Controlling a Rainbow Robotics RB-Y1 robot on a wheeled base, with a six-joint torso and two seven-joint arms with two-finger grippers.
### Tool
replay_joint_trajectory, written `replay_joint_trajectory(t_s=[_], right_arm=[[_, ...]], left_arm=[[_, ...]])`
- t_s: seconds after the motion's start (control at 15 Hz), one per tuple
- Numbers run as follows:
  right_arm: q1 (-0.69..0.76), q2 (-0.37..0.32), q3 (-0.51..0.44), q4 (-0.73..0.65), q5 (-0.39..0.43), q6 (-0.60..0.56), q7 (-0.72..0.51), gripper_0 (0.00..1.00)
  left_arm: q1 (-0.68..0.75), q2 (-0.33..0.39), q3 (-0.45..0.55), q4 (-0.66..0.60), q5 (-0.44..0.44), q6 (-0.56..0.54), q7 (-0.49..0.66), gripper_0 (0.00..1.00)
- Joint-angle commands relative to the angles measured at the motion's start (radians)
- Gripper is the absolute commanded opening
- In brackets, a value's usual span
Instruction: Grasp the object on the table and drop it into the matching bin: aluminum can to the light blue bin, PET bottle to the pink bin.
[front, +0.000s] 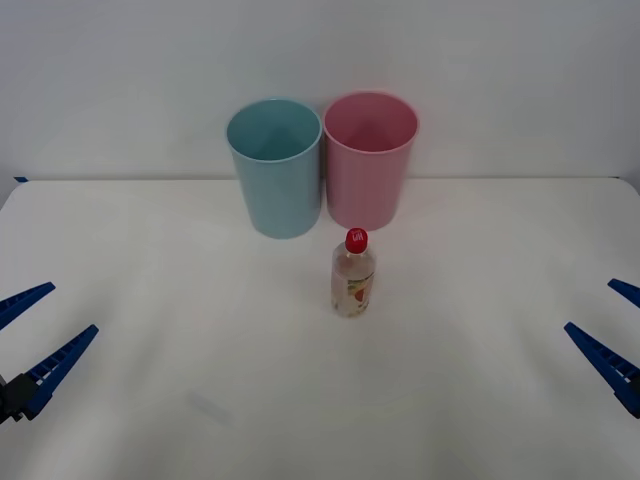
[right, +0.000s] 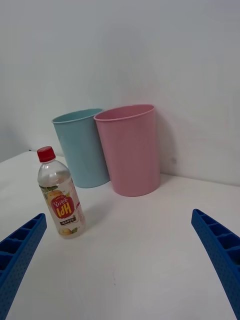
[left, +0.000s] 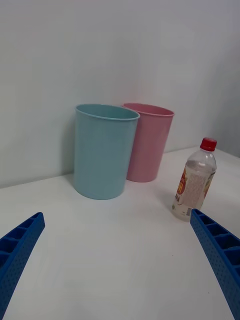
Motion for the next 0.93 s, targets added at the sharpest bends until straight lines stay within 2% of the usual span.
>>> replay_joint_trajectory(t_s=[0.07,0.13,0.6,0.93], right_arm=[[0.0,0.0,0.0,0.0,0.0,0.0,0.0,1.0],[0.007,0.016,0.008,0.006,0.011,-0.005,0.0,1.0],[-0.002,0.015,0.042,-0.002,0.025,0.01,0.003,1.0],[-0.019,0.015,0.116,-0.002,0.037,0.021,0.035,1.0]], left_arm=[[0.0,0.0,0.0,0.0,0.0,0.0,0.0,1.0],[0.0,0.0,0.0,0.0,0.0,0.0,0.0,1.0],[0.0,0.0,0.0,0.0,0.0,0.0,0.0,1.0],[0.0,0.0,0.0,0.0,0.0,0.0,0.0,1.0]])
